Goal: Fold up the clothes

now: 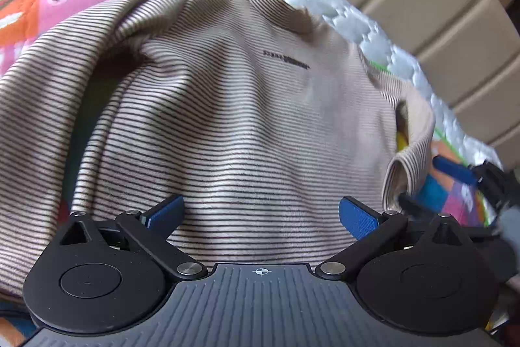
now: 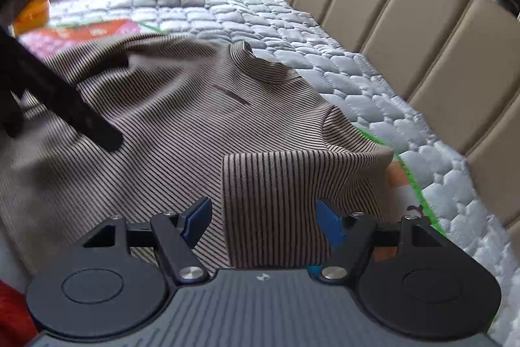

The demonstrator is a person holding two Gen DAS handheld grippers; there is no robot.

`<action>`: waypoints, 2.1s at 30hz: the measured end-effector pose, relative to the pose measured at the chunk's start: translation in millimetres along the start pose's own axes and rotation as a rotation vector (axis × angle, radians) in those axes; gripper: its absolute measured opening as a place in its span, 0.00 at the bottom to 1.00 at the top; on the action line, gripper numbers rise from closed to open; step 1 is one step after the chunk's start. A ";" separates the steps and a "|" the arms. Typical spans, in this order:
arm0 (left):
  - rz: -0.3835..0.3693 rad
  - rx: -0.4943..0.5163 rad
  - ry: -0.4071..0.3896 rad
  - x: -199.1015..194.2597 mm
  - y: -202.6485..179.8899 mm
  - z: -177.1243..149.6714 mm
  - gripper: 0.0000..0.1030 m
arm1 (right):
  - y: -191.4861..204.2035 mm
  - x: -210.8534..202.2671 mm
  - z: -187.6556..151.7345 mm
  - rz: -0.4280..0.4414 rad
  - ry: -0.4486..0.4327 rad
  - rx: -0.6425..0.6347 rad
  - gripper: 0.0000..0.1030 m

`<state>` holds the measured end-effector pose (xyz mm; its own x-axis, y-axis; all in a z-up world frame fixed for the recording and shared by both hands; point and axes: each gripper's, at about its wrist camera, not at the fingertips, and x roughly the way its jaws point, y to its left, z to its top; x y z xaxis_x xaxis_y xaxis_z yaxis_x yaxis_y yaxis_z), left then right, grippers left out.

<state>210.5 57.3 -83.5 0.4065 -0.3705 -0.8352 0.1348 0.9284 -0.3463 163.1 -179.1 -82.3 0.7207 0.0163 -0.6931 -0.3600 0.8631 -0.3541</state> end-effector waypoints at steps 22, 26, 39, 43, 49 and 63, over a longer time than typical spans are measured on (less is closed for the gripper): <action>0.030 -0.077 -0.065 -23.1 15.9 7.0 1.00 | -81.2 -38.6 79.1 -0.083 -0.083 0.347 0.09; 0.041 -0.115 -0.105 -32.8 23.6 11.3 1.00 | -90.4 -45.1 142.1 0.010 -0.161 0.414 0.09; -0.011 -0.196 -0.120 -44.3 47.1 17.7 1.00 | 2.9 45.9 217.1 0.151 -0.083 0.361 0.11; -0.027 -0.195 -0.117 -43.5 47.3 18.4 1.00 | 12.9 54.2 219.6 0.146 -0.082 0.342 0.17; -0.024 -0.204 -0.111 -41.5 49.3 18.5 1.00 | 7.6 45.1 217.9 0.155 -0.138 0.360 0.39; 0.085 -0.107 -0.252 -66.8 40.6 12.0 1.00 | -10.1 -36.1 88.2 0.158 -0.156 0.485 0.57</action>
<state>199.7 120.0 -36.6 0.6260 -0.2602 -0.7352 0.0000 0.9427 -0.3336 192.9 -143.9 1.6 0.7726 0.2075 -0.6001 -0.1827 0.9778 0.1030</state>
